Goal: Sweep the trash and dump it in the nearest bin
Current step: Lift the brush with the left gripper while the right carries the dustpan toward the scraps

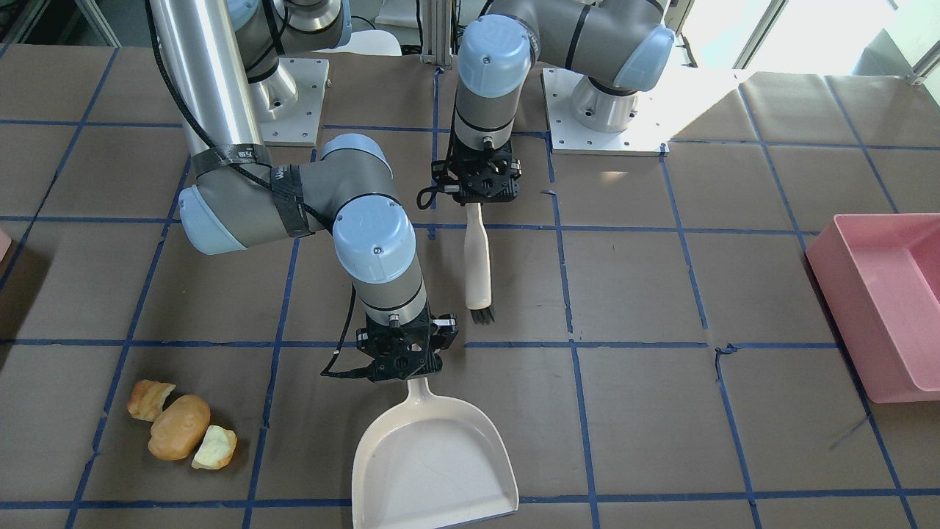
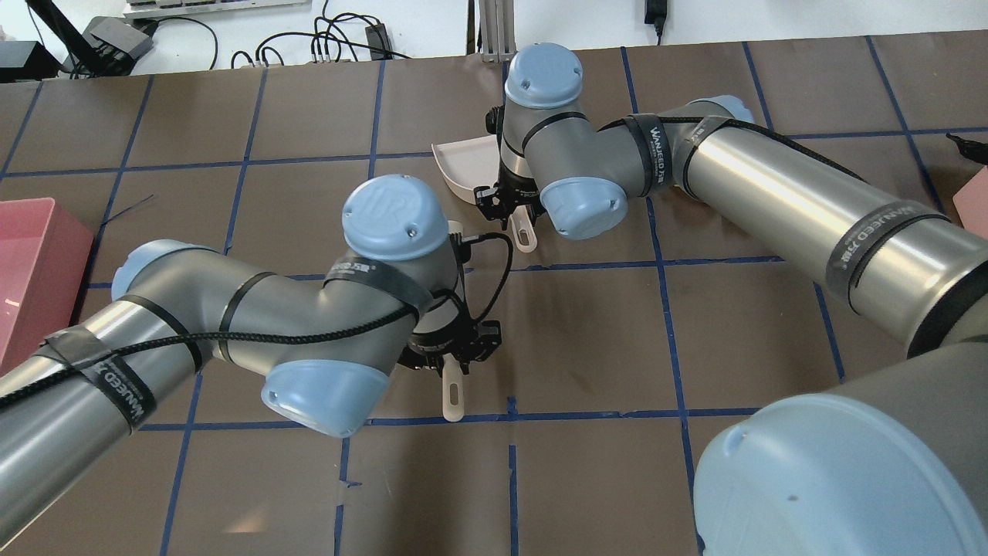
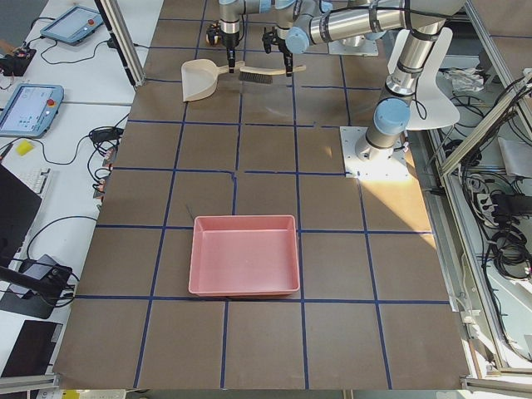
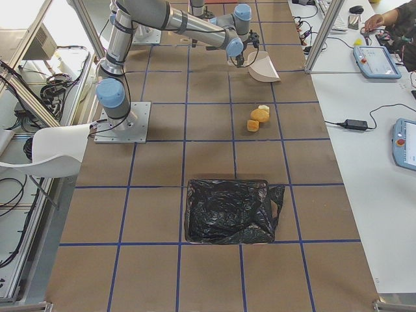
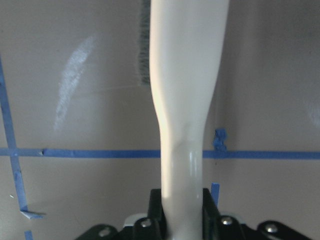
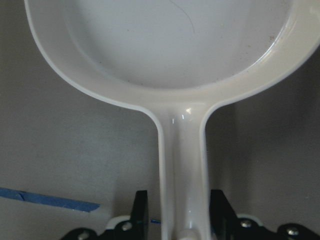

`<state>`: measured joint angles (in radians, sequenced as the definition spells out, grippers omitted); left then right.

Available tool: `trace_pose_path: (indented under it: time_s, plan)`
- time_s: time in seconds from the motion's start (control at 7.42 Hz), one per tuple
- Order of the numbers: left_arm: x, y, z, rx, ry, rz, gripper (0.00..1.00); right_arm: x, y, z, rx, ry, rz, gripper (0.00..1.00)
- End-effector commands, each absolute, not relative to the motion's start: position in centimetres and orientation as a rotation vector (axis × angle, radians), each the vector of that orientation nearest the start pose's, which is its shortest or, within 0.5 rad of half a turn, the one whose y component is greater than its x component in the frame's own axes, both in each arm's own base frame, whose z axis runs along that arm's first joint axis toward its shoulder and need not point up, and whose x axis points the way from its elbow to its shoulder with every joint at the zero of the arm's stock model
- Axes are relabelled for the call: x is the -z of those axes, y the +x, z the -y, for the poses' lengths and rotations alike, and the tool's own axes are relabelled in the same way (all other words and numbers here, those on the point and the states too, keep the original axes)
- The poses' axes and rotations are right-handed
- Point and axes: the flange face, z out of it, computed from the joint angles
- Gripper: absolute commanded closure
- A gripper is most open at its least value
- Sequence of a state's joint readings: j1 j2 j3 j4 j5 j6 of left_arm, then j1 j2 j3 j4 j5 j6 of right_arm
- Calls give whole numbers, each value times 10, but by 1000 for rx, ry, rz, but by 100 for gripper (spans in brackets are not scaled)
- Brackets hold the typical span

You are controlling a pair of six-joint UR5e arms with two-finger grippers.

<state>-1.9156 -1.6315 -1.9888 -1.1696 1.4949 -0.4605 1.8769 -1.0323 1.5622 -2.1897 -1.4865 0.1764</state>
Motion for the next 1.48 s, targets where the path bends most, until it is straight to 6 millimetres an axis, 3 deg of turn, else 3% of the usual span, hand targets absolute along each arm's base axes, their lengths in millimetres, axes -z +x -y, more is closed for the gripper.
trace_pose_path:
  time_s: [0.0,0.27,0.4,0.54,0.67,0.81,0.94,1.08,1.35]
  plan:
    - [-322,-271,450,-95,-283,-3207,100,-242,334,594,108,-199,-3029,59]
    - [-347,-282,504,-104,-233,-3220,100,-263,319,602,149,-219,-3025,59]
    - [-370,-289,529,-98,-176,-3227,100,-291,296,612,133,-212,-3034,60]
    - [-394,-283,547,-130,-131,-3223,100,-324,262,621,116,-232,-3039,60]
    - [-414,-251,563,-169,-104,-3221,100,-352,227,621,104,-259,-3044,60]
    - [-426,-223,572,-212,-116,-3220,100,-377,185,615,72,-250,-3059,60]
    - [-432,-222,567,-228,-103,-3219,100,-405,142,605,40,-283,-3061,61]
    - [-429,-230,555,-253,-72,-3213,100,-427,113,591,27,-283,-3061,63]
    - [-434,-221,553,-240,-86,-3218,100,-452,109,578,38,-271,-3054,63]
